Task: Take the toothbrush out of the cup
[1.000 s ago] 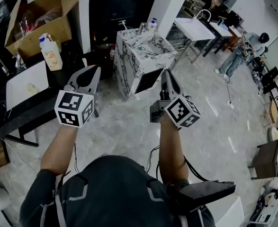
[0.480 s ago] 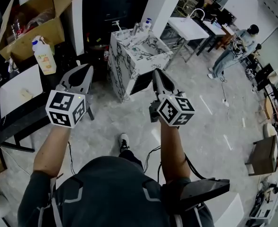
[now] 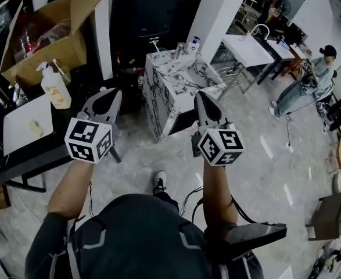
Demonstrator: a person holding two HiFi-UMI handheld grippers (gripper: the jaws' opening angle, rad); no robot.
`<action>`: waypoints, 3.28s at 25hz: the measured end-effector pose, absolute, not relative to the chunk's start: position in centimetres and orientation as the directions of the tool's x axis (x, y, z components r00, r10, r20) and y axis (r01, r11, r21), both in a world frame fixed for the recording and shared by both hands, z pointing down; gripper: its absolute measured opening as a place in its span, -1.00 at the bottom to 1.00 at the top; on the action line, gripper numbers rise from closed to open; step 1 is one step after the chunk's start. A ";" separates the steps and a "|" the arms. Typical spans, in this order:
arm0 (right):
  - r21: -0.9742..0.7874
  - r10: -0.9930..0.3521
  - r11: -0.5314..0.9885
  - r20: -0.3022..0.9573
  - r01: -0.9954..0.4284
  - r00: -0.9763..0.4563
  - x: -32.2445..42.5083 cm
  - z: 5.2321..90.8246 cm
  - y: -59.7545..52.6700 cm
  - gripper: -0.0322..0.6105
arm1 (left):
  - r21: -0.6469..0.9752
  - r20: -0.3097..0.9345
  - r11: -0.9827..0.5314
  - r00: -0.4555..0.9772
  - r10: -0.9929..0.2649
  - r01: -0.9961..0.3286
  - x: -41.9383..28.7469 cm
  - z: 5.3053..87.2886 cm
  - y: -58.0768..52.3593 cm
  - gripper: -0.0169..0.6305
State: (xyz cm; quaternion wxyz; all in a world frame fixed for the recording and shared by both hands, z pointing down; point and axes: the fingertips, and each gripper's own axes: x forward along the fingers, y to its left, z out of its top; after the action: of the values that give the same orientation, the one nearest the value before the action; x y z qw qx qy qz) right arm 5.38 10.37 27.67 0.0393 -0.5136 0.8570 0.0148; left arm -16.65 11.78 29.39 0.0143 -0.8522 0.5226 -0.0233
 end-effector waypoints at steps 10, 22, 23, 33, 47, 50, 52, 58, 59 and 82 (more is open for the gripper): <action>0.011 -0.874 0.470 -0.128 -0.882 -0.468 11.6 26.5 -3.6 -0.81 | -0.053 0.017 -0.424 0.423 -0.906 -0.904 -10.9 29.2 -0.8 -0.92; 0.017 -0.821 0.565 -0.091 -0.825 -0.564 15.5 27.3 -13.3 -0.81 | -0.029 0.012 -0.408 0.407 -0.913 -0.913 -5.0 27.9 -10.7 -0.92; 0.026 -0.820 0.566 -0.089 -0.824 -0.566 15.8 27.4 -13.8 -0.81 | -0.027 0.020 -0.404 0.404 -0.915 -0.914 -4.7 28.1 -11.3 -0.92; 0.019 -0.813 0.576 -0.096 -0.817 -0.575 15.5 27.2 -18.6 -0.81 | -0.054 0.024 -0.404 0.404 -0.915 -0.913 -3.7 28.1 -17.1 -0.92; 0.050 -0.860 0.506 -0.046 -0.861 -0.508 11.9 28.6 -28.3 -0.81 | -0.061 0.002 -0.454 0.455 -0.891 -0.889 -9.6 29.2 -29.0 -0.92; 0.043 -0.870 0.490 -0.036 -0.870 -0.492 10.9 29.0 -30.5 -0.81 | -0.037 0.013 -0.462 0.462 -0.887 -0.886 -10.8 29.9 -31.7 -0.92; 0.042 -0.874 0.483 -0.025 -0.874 -0.485 10.1 29.3 -31.8 -0.81 | -0.028 0.018 -0.454 0.454 -0.891 -0.891 -11.7 30.3 -33.3 -0.92; 0.052 -0.890 0.455 0.000 -0.889 -0.455 8.1 30.2 -35.3 -0.81 | 0.046 0.047 -0.520 0.522 -0.852 -0.853 -13.1 32.5 -37.4 -0.92; 0.053 -0.891 0.454 0.011 -0.890 -0.454 7.8 30.5 -35.7 -0.81 | 0.048 0.057 -0.529 0.531 -0.846 -0.848 -13.3 33.2 -38.0 -0.92; 0.029 -0.880 0.453 0.174 -0.891 -0.442 13.2 39.2 -37.9 -0.81 | 0.296 0.292 -0.380 0.462 -0.837 -0.876 -11.2 55.9 -47.9 -0.44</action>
State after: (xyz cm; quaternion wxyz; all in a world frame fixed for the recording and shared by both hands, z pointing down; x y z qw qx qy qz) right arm 13.24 -37.86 39.20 -0.0819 -0.5218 0.8485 -0.0336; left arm -11.23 -47.95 55.88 -0.2077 -0.8294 0.5165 -0.0467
